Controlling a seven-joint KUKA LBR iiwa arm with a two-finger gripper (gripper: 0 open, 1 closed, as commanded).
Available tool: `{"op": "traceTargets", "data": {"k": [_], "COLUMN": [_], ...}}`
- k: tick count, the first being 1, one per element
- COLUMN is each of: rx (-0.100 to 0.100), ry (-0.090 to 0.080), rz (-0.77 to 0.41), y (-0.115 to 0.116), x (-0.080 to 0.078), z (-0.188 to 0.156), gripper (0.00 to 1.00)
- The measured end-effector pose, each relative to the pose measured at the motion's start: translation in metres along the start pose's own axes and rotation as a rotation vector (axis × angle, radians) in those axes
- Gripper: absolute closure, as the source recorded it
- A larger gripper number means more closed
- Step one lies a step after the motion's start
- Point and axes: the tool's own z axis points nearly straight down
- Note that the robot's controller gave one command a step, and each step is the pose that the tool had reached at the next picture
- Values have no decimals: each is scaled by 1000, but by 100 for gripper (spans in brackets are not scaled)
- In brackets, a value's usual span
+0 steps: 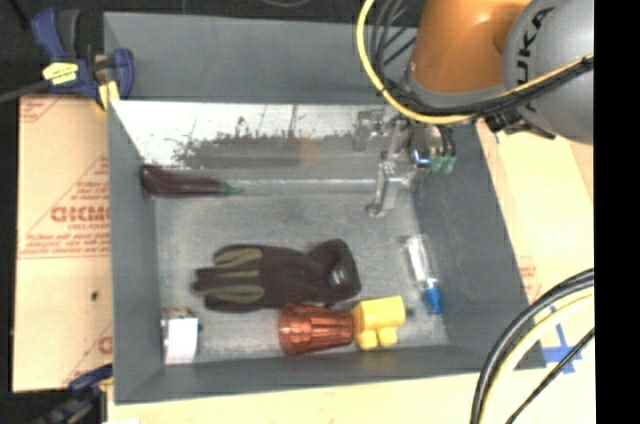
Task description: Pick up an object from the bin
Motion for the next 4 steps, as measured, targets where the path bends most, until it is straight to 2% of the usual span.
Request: {"op": "traceTargets", "data": {"k": [1,2,3,4], "rx": [0,1,1,2], "ry": [-8,-10,0,-12], "rz": [0,-41,-86,-204], "y": [0,21,41,48], "x": [-1,24,75,93], "z": [-5,52,73,67], "gripper": [0,0,0,0]}}
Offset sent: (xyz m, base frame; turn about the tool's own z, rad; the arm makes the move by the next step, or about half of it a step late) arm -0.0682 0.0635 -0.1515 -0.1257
